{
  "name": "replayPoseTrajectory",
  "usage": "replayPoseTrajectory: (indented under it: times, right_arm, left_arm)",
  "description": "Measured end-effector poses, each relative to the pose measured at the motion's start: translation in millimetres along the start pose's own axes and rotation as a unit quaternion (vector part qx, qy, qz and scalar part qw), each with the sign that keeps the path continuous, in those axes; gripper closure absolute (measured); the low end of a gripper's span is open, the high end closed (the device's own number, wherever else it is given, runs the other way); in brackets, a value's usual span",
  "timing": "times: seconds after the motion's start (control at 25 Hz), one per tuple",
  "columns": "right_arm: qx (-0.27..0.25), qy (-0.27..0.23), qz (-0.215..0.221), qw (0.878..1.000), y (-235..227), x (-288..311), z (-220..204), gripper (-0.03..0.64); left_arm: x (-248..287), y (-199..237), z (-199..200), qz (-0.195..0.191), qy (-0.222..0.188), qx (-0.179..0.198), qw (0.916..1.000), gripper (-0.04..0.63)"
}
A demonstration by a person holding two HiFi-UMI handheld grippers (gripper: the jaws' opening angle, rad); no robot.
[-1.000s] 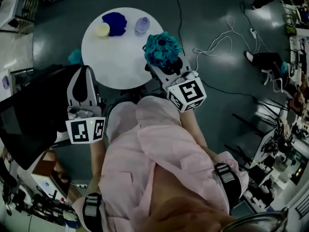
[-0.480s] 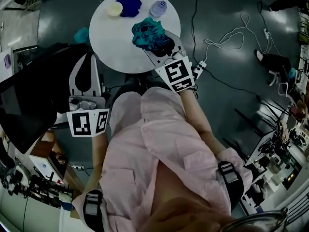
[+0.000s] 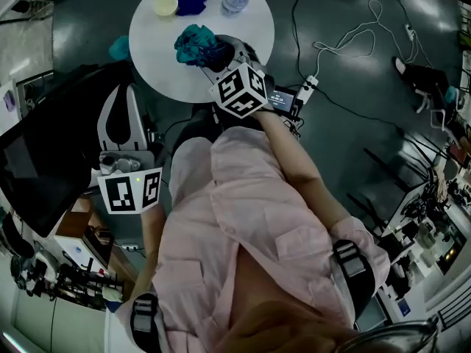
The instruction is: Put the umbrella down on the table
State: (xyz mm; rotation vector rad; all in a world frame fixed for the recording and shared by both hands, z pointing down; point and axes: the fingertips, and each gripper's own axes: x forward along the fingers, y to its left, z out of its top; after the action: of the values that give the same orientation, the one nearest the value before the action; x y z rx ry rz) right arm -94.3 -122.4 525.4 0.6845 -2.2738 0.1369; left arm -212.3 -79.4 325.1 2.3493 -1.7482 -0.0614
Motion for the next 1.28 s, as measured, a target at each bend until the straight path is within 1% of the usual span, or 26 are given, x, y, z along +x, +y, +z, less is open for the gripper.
replayPoseTrajectory:
  times: [0.28,0.4,0.56,0.84,0.96,1.12,1.28]
  right_arm:
    - [-0.022,0.049,0.001,0.999,2,33,-23,0.37]
    - [-0.035,0.074,0.009,0.997,10,50,-31,0.37]
    - [-0.054,0.102,0.017,0.993,16,74,-40,0.37]
    - [-0.065,0.129,0.028,0.989,23,106,-57,0.37]
    - [-0.083,0.151,0.029,0.985,26,116,-67,0.37]
    - [-0.113,0.191,0.036,0.974,31,130,-87,0.37]
    - [-0.13,0.217,0.035,0.967,33,136,-100,0.37]
  left_arm:
    - [1,4,-4,0.0,0.0,-0.004,1.0,0.572]
    - [-1,9,-7,0.002,0.004,-0.008,1.0,0.572]
    - [6,9,-5,-0.009,0.004,-0.011,0.9999,0.572]
    - [14,3,-9,-0.025,0.005,-0.008,0.9996,0.572]
    - [13,1,-9,-0.029,0.007,-0.008,0.9995,0.572]
    - [15,3,-9,-0.033,0.011,-0.009,0.9994,0.572]
    - [16,4,-7,-0.034,0.012,-0.008,0.9993,0.573]
